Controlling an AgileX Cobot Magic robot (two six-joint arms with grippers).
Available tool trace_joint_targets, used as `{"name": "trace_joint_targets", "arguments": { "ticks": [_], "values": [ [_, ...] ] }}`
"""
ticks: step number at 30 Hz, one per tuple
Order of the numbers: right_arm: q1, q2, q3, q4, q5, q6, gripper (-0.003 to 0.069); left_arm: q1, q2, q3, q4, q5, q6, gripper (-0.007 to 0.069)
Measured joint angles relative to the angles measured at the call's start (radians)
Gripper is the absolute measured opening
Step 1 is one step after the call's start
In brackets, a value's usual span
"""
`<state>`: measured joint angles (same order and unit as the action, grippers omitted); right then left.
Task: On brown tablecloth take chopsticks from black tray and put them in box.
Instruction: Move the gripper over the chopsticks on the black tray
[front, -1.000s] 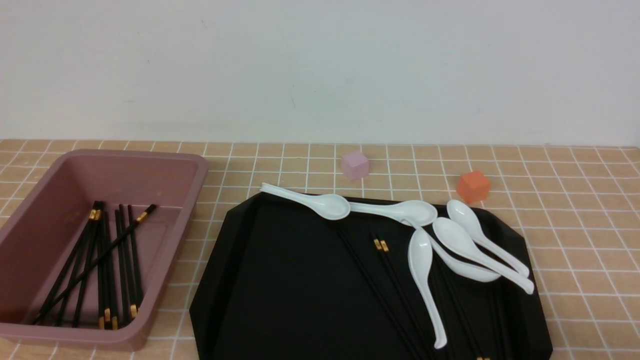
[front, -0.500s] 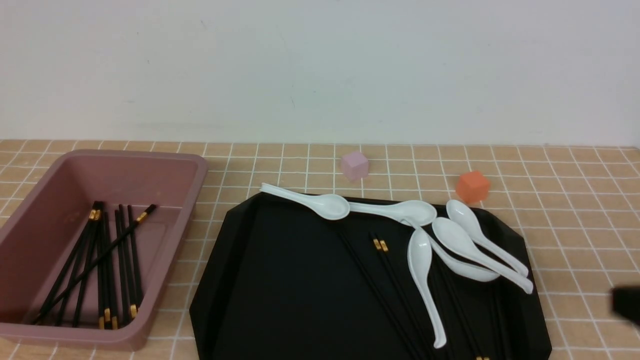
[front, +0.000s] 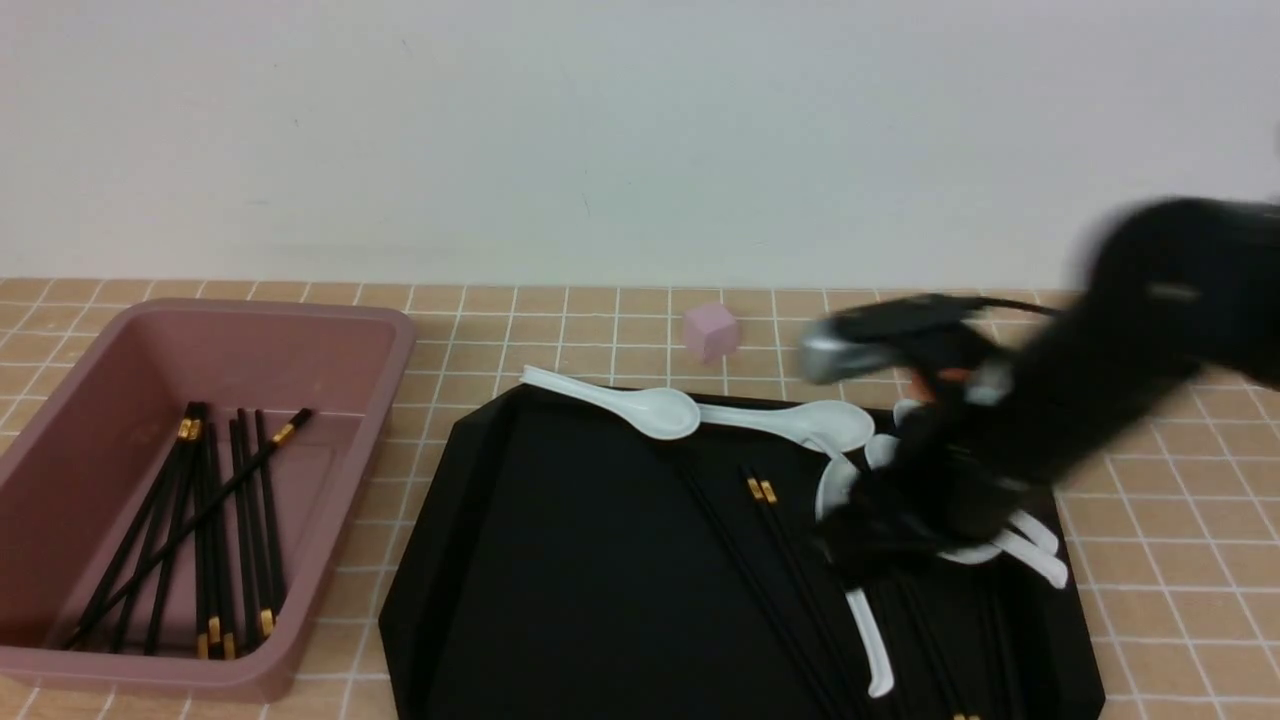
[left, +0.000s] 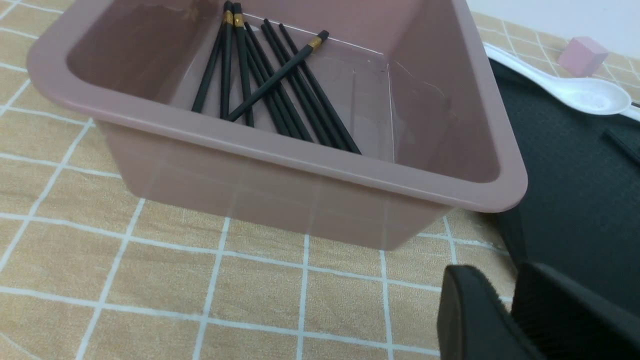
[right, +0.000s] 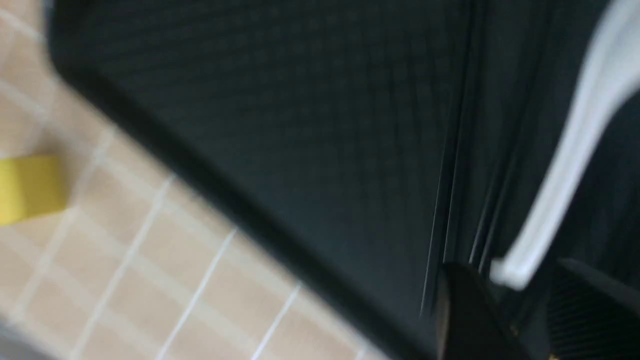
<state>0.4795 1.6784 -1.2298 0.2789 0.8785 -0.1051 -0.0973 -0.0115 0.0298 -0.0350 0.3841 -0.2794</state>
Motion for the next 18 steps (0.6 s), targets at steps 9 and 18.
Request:
{"name": "trace_joint_targets", "arguments": {
  "ticks": [9, 18],
  "values": [
    [0.025, 0.474, -0.553, -0.105, 0.222, 0.057, 0.0320, 0.000, 0.000, 0.000, 0.000, 0.000, 0.000, 0.0155],
    [0.046, 0.804, -1.020, -0.169, 0.345, 0.098, 0.0320, 0.000, 0.000, 0.000, 0.000, 0.000, 0.000, 0.0166]
  ]
}}
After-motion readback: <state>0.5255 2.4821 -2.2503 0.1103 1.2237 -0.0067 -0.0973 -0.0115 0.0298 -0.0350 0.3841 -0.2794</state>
